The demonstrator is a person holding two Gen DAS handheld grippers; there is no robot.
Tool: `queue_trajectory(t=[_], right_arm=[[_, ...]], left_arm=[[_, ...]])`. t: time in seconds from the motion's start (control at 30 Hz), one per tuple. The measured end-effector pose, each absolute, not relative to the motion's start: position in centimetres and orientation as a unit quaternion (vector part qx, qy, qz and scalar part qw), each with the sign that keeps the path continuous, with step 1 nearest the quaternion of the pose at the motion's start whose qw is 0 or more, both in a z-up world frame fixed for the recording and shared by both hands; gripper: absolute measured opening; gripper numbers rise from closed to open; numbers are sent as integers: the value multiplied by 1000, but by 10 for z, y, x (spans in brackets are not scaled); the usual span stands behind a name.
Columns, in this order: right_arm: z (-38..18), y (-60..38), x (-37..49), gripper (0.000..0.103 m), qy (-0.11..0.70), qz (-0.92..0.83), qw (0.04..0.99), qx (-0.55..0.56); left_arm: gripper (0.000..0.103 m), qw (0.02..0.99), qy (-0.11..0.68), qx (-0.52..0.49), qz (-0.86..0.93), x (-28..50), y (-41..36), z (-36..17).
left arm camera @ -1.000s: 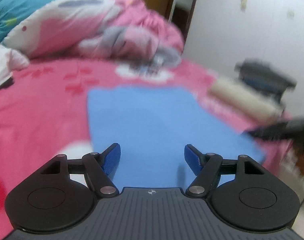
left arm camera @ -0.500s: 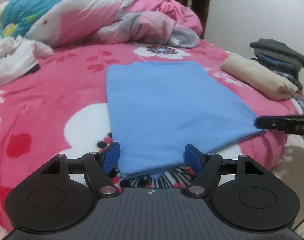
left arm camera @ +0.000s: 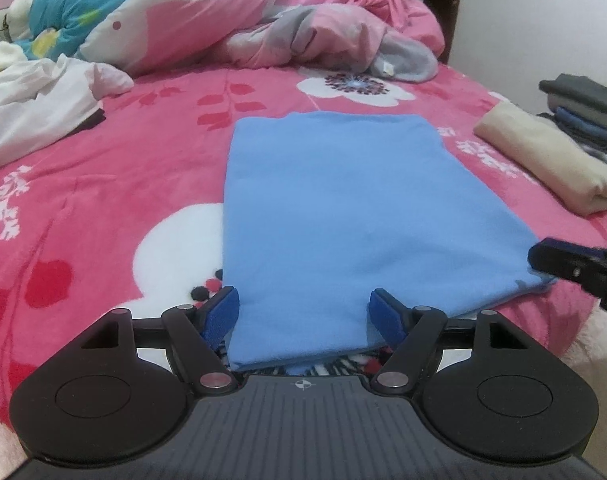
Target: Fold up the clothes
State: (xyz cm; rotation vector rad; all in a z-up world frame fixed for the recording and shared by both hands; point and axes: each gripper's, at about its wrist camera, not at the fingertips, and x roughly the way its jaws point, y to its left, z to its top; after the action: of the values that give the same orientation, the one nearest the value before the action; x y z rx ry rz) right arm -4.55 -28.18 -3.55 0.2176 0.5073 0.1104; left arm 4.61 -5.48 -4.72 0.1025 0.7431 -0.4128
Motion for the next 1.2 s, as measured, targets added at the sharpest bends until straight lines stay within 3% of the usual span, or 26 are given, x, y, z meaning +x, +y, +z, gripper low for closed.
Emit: queue_trajectory(t=[0.57,1.0,1.2], right_arm=[[-71,-272,-34,20,264,36,961,70],[-30,-268,-12,20,222,45,973,52],[-56,-276,15,20,248,30,967,45]], left_arm=[[77,909,370,90,-170,45,-72,-46],[78,909,368,110,-159,43,-77,-46],[80,909,369,117,-158,42,-77,-46]])
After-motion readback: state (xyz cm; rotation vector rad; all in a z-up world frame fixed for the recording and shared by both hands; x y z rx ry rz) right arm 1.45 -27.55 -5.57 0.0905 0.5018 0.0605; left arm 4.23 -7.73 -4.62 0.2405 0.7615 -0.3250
